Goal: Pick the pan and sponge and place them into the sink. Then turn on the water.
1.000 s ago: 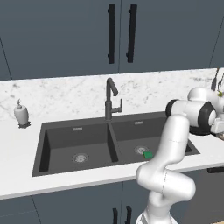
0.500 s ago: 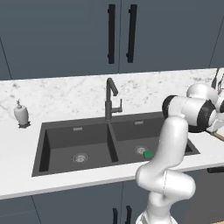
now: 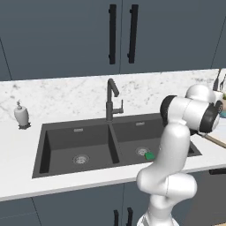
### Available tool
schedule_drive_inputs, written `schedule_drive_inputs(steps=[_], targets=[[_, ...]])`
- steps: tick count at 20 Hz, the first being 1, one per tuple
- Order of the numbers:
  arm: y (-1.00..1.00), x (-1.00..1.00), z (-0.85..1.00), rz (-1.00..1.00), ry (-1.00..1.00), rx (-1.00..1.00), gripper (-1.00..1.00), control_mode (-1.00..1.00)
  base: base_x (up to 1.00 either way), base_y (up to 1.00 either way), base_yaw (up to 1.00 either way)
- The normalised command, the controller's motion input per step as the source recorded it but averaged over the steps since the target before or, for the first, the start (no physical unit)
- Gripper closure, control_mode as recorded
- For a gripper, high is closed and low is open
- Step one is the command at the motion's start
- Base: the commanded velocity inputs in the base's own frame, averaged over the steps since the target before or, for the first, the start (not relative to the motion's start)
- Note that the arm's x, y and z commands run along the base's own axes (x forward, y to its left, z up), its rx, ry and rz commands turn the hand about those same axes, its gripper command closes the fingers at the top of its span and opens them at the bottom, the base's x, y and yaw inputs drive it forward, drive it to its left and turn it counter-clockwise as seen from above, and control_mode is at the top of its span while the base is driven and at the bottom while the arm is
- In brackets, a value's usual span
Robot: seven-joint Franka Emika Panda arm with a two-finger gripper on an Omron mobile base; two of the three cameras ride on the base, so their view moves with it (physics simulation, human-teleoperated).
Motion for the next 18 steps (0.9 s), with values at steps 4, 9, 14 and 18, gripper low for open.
schedule_drive_inputs(steps=[4,9,14,18], targets=[[0.62,0.13,0.00,0.12,0.00,0.00,1.00,-1.00,0.00,0.00,0.00],[0.65,0.14,0.00,0.12,0.00,0.00,1.00,-1.00,0.00,0.00,0.00],[0.63,0.17,0.00,0.12,0.01,0.00,1.00,-1.00,0.00,0.00,0.00],[0.50,0.30,-0.16,0.10,0.10,0.00,1.00,-1.00,0.00,0.00,0.00]])
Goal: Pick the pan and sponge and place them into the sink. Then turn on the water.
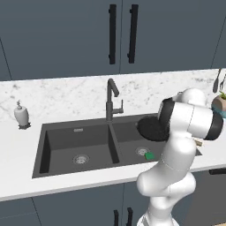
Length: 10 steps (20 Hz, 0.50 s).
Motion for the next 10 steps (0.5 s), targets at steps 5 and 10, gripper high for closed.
schedule_drive_inputs(steps=[5,10], targets=[[0.17,0.34,-0.22,0.01,0.07,0.00,1.00,-1.00,0.00,0.00,0.00],[0.21,0.37,-0.21,0.00,0.02,0.00,1.00,-1.00,0.00,0.00,0.00]])
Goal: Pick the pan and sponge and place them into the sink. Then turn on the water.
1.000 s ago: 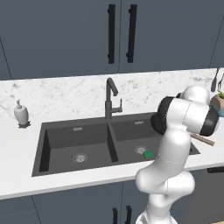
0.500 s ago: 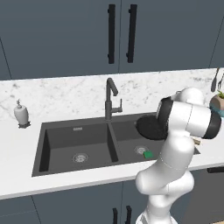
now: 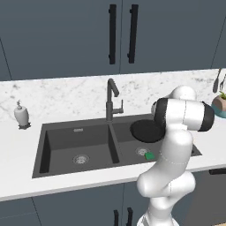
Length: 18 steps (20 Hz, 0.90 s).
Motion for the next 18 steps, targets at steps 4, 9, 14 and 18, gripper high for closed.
schedule_drive_inputs(steps=[4,9,14,18], targets=[[0.30,0.28,-0.25,0.00,0.00,0.00,1.00,-1.00,0.00,0.00,0.00],[0.20,0.04,-0.34,0.01,0.00,0.00,1.00,-1.00,0.00,0.00,0.00],[0.08,0.13,-0.39,0.01,0.00,0.01,1.00,-1.00,0.00,0.00,0.00],[0.09,0.20,-0.45,0.02,0.00,0.03,1.00,-1.00,0.00,0.00,0.00]])
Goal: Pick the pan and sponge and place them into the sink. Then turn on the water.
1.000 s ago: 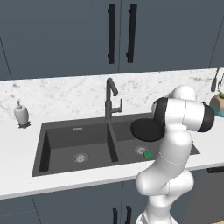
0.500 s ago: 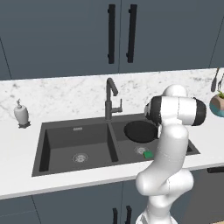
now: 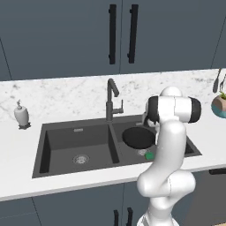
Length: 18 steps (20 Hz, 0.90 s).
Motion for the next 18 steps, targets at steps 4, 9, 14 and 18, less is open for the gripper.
schedule_drive_inputs(steps=[4,9,14,18], targets=[[0.02,0.23,-0.41,0.04,0.00,0.04,1.00,-1.00,0.00,0.00,0.00],[0.00,0.22,-0.41,0.04,0.00,0.03,1.00,-1.00,0.00,0.00,0.00],[0.00,0.19,-0.45,0.06,0.00,0.01,1.00,-1.00,0.00,0.00,0.00],[0.00,0.10,-0.48,0.05,0.00,0.00,1.00,-1.00,0.00,0.00,0.00]])
